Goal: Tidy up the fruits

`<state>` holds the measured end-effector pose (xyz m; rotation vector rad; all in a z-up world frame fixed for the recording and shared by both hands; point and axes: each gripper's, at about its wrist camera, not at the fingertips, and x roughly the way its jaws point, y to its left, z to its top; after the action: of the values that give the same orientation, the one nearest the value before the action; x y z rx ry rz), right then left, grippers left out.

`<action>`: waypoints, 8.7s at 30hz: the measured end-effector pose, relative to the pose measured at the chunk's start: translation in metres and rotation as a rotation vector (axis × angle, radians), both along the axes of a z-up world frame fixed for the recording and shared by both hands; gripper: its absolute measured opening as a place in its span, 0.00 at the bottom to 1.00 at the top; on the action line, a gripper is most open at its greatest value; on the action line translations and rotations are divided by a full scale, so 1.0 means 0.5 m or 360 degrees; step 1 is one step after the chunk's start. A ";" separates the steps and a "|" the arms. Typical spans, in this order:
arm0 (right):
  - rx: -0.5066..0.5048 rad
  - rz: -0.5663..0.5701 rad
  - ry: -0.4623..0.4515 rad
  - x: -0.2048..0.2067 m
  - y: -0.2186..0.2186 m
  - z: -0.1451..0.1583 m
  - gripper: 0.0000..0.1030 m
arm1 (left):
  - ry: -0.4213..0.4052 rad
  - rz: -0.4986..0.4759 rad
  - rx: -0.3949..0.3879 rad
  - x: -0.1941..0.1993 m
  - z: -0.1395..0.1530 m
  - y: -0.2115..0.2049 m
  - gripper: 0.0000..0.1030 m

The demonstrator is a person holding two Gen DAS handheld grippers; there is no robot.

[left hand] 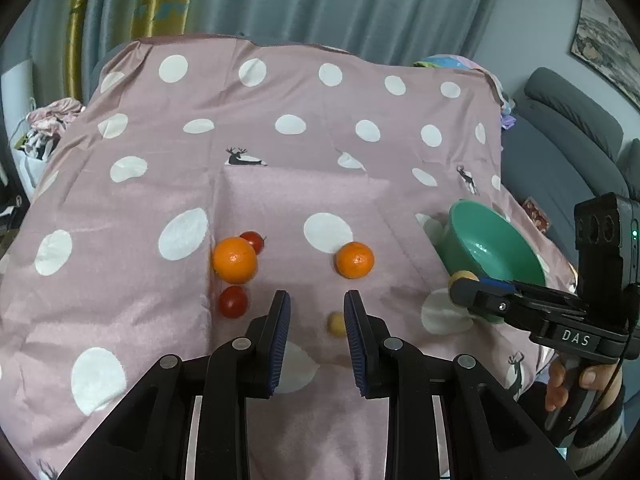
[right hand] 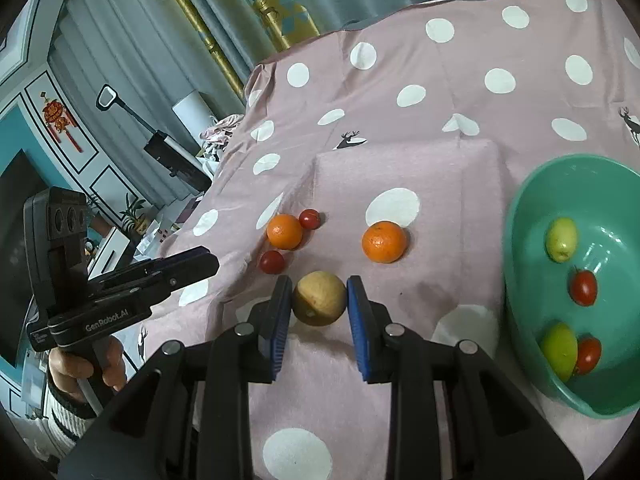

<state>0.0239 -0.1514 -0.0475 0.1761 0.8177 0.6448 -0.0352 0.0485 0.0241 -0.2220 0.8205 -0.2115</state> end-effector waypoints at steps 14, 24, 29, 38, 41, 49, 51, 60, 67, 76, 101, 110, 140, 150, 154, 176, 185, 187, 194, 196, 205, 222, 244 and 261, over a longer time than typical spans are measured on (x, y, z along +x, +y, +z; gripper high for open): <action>0.0037 -0.0097 0.0023 0.018 -0.061 -0.032 0.28 | 0.0222 -0.0294 0.0103 0.113 -0.113 -0.134 0.27; 0.0090 -0.0136 0.0034 0.038 -0.099 -0.040 0.28 | 0.0334 -0.0347 0.0149 0.193 -0.173 -0.197 0.29; 0.0110 -0.0131 0.0037 0.041 -0.103 -0.042 0.28 | 0.0304 -0.0333 0.0167 0.206 -0.178 -0.206 0.29; 0.0134 -0.0146 0.0033 0.039 -0.113 -0.039 0.28 | 0.0268 -0.0307 0.0170 0.181 -0.144 -0.185 0.26; 0.0140 -0.0141 0.0019 0.033 -0.113 -0.033 0.28 | 0.0222 -0.0283 0.0155 0.159 -0.108 -0.170 0.26; 0.0168 -0.0132 -0.0006 0.014 -0.120 -0.022 0.28 | 0.0152 -0.0231 0.0096 0.106 -0.044 -0.149 0.26; 0.0175 -0.0131 -0.0014 0.009 -0.122 -0.017 0.28 | 0.0136 -0.0223 0.0096 0.097 -0.031 -0.149 0.26; 0.0205 -0.0175 -0.0074 -0.009 -0.148 -0.001 0.28 | 0.0048 -0.0259 0.0116 0.080 0.014 -0.174 0.26; 0.0234 -0.0217 -0.0106 -0.018 -0.175 0.008 0.28 | 0.0011 -0.0328 0.0113 0.087 0.036 -0.210 0.26; 0.0265 -0.0341 -0.0117 -0.021 -0.236 0.004 0.28 | -0.0044 -0.0481 0.0114 0.110 0.065 -0.279 0.26; 0.0177 -0.0621 -0.0090 -0.025 -0.366 -0.030 0.28 | 0.0109 -0.0738 0.0171 0.182 -0.005 -0.455 0.26; 0.0185 -0.0636 -0.0077 -0.027 -0.372 -0.029 0.29 | 0.0139 -0.0729 0.0188 0.188 -0.015 -0.454 0.26; 0.0209 -0.0375 -0.0087 -0.051 -0.234 0.013 0.71 | 0.0241 0.0017 -0.0049 -0.021 -0.061 -0.018 0.79; 0.0223 -0.0066 0.0037 -0.044 -0.101 -0.006 0.72 | 0.0187 0.0260 -0.0200 -0.041 -0.074 0.062 0.91; 0.0120 0.0001 0.0043 -0.046 -0.050 -0.013 0.72 | 0.0194 0.0276 -0.0193 -0.052 -0.088 0.071 0.91; -0.0021 0.0063 0.0115 -0.023 0.038 -0.028 0.72 | 0.0089 0.0257 -0.0047 -0.055 -0.091 0.090 0.91; -0.0057 0.0067 0.0145 -0.008 0.063 -0.039 0.72 | 0.0082 0.0230 -0.0120 -0.043 -0.097 0.106 0.91; -0.0064 0.0070 0.0145 -0.003 0.068 -0.039 0.72 | 0.0075 0.0224 -0.0133 -0.040 -0.096 0.108 0.91; -0.0079 0.0066 0.0149 0.008 0.077 -0.040 0.72 | 0.0056 0.0189 -0.0228 -0.032 -0.098 0.117 0.91; -0.0083 0.0063 0.0152 0.011 0.077 -0.040 0.72 | 0.0044 0.0177 -0.0249 -0.032 -0.100 0.121 0.91; -0.0083 0.0034 0.0160 0.027 0.074 -0.051 0.72 | -0.0028 0.0134 -0.0271 -0.029 -0.095 0.122 0.91; -0.0011 0.0023 0.0192 0.047 0.047 -0.069 0.72 | 0.0021 0.0021 -0.0337 0.054 -0.098 0.079 0.82; 0.0208 0.0100 0.0223 0.044 0.013 -0.097 0.72 | 0.0357 -0.0391 0.0586 0.159 -0.118 -0.022 0.41; 0.0261 0.0095 0.0244 0.045 -0.017 -0.108 0.72 | 0.0602 -0.0436 0.0844 0.193 -0.181 -0.038 0.28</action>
<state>0.0465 -0.1596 -0.1013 0.3547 0.9203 0.7616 0.0615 0.0294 -0.0661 0.3630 1.2520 -0.2031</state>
